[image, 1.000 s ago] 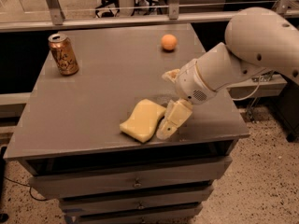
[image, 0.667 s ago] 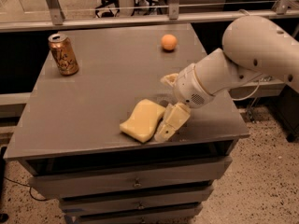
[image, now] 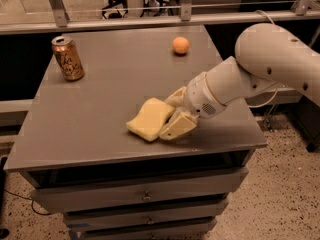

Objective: Move sponge near orange can

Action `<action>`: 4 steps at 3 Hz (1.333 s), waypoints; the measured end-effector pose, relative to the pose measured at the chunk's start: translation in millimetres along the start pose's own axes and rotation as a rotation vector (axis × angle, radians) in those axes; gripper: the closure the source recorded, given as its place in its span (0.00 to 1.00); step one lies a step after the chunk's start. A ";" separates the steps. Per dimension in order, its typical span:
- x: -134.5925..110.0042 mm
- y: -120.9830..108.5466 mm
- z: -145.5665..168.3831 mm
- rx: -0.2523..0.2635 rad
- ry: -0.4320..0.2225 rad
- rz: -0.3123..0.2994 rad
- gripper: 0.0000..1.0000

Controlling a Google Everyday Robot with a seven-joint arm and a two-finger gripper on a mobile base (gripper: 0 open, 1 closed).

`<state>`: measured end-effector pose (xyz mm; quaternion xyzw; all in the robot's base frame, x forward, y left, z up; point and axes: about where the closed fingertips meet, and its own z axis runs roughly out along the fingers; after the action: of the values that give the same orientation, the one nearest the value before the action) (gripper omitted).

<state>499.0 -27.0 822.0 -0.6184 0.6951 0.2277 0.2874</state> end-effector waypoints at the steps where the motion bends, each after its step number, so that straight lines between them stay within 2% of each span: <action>1: -1.8 -2.0 1.5 -0.005 0.005 0.003 0.65; 2: -2.1 -4.3 -0.9 -0.004 0.018 0.006 0.88; 3: -1.6 -8.4 -9.4 0.008 0.035 0.005 1.00; 4: 0.1 -12.8 -21.9 0.028 0.054 0.005 1.00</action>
Offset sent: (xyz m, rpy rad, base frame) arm 0.0086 -0.0047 0.0029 -0.0295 0.0167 -0.0121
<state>509.1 -43.5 838.5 -0.6187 0.7071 0.2020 0.2765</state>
